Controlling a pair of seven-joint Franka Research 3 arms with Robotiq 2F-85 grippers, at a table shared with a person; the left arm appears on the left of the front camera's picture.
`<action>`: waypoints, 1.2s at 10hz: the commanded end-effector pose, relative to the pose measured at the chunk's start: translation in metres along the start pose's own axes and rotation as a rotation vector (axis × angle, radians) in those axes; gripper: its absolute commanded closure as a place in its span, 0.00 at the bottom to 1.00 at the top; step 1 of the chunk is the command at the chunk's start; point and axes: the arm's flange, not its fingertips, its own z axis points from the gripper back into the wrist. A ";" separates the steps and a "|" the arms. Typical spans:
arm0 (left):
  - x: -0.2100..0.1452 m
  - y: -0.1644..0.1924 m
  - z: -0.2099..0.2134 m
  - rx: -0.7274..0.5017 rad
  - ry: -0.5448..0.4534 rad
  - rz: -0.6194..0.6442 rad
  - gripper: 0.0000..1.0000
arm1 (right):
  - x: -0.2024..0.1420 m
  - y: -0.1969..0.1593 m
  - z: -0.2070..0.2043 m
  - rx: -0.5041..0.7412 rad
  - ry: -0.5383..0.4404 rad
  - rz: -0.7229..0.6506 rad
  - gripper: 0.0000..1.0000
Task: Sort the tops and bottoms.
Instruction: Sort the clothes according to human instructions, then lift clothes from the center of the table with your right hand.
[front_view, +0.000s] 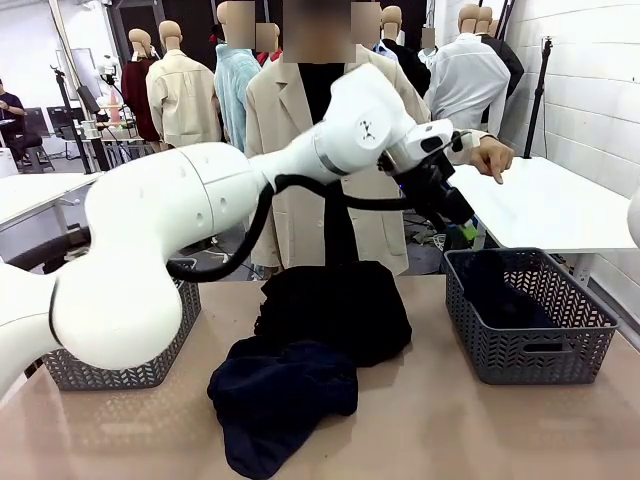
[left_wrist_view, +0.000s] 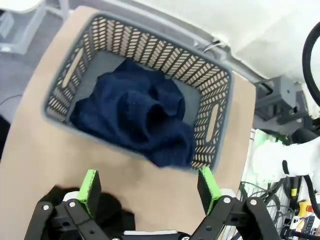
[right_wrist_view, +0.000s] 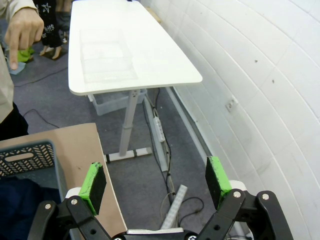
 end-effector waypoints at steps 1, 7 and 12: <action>-0.060 -0.042 0.030 0.119 0.088 0.032 0.00 | 0.000 0.000 0.000 -0.001 -0.004 0.001 0.00; -0.010 -0.019 0.053 0.155 0.229 0.102 0.00 | 0.000 0.000 0.000 -0.001 -0.004 0.001 0.00; -0.074 -0.012 0.133 0.349 0.268 0.249 0.00 | 0.000 0.000 0.000 -0.001 -0.004 0.001 0.00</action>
